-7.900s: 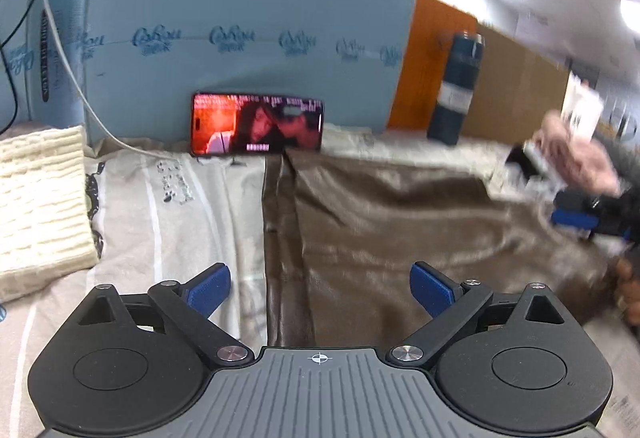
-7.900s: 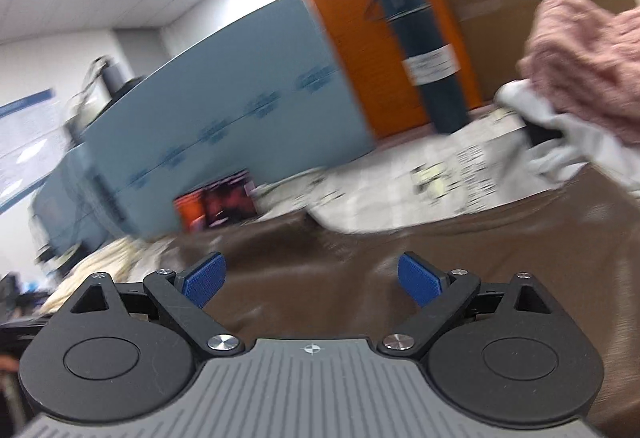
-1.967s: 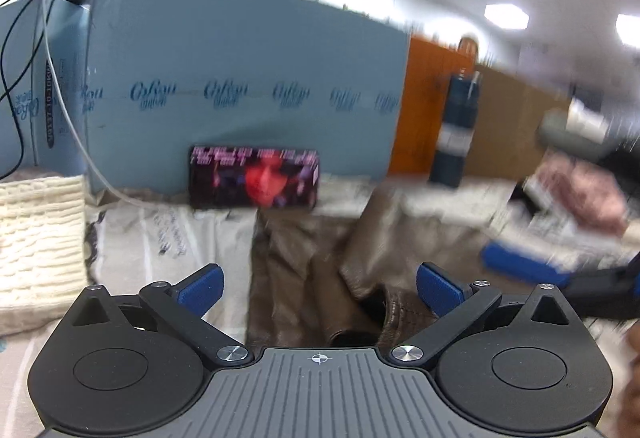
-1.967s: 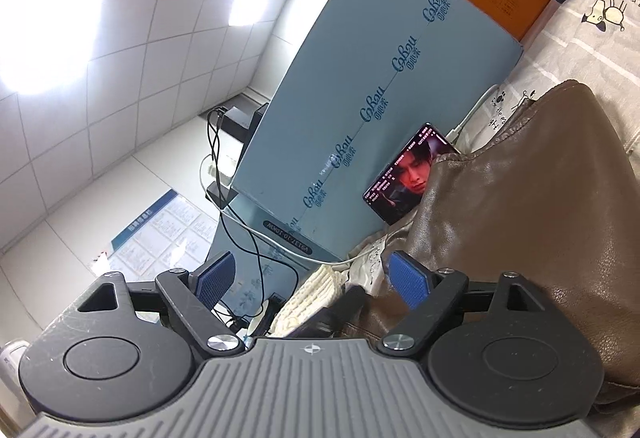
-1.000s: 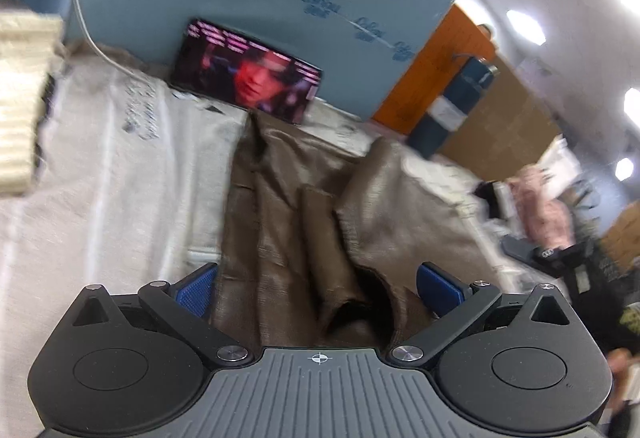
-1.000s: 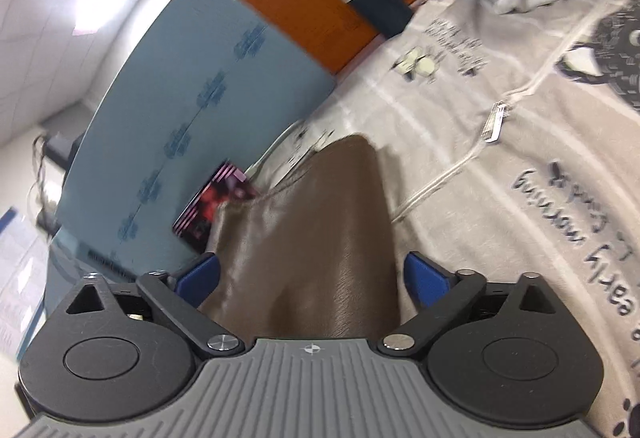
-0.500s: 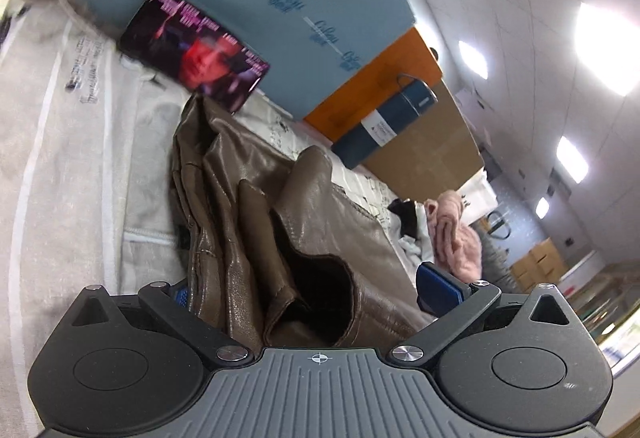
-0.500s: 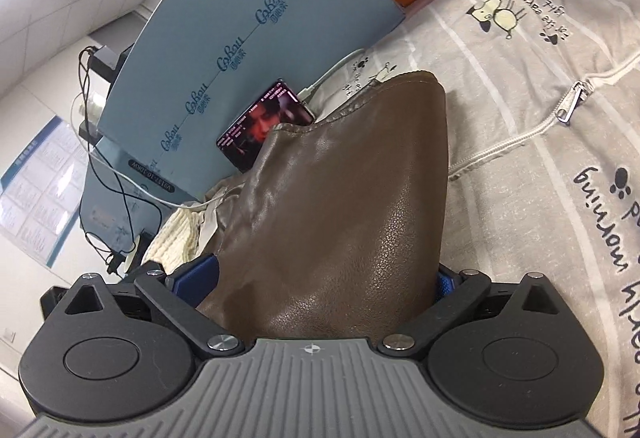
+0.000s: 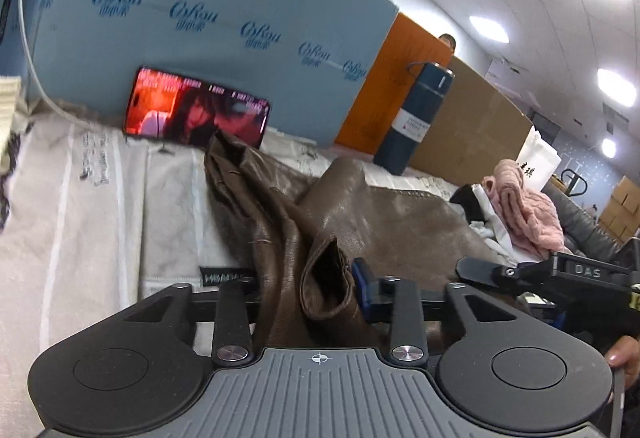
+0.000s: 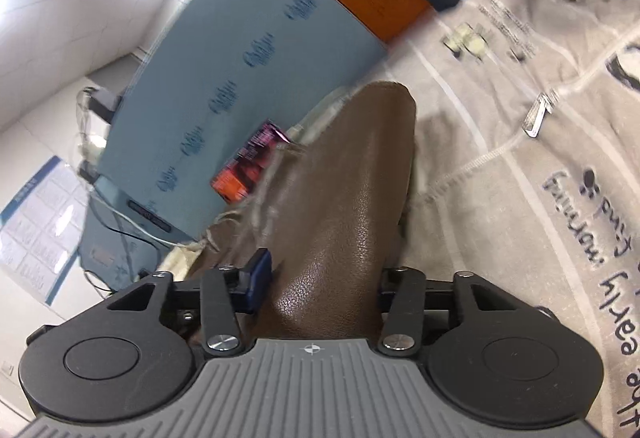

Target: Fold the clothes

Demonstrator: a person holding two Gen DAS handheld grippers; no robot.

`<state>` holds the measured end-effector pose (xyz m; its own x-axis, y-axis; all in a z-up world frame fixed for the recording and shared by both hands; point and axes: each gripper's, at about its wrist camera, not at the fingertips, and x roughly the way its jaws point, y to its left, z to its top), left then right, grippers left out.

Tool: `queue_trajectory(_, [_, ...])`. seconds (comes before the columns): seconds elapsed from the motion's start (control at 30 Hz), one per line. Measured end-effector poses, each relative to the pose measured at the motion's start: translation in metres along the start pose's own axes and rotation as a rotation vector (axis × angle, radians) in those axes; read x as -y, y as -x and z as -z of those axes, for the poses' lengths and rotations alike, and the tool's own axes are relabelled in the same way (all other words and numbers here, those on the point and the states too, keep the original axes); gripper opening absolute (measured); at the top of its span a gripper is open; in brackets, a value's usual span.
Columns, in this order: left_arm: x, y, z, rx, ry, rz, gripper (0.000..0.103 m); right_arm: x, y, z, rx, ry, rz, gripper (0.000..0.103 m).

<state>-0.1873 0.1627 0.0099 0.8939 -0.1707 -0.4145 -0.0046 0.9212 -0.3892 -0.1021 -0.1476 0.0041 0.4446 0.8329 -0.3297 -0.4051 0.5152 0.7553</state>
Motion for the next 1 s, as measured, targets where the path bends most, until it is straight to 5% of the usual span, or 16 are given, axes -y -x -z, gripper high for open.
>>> queue_trajectory(0.33, [0.057, -0.014, -0.026, 0.052, -0.090, 0.094, 0.022, -0.009, 0.045, -0.025, 0.117, 0.069, -0.087, 0.028])
queue_trajectory(0.7, [0.170, -0.109, -0.075, 0.150, -0.161, 0.306, 0.022, 0.021, 0.126, -0.093, 0.473, 0.178, -0.051, 0.028])
queue_trajectory(1.0, [0.256, -0.192, -0.071, 0.219, -0.223, 0.442, 0.022, 0.071, 0.168, -0.127, 0.768, 0.244, 0.032, 0.028])
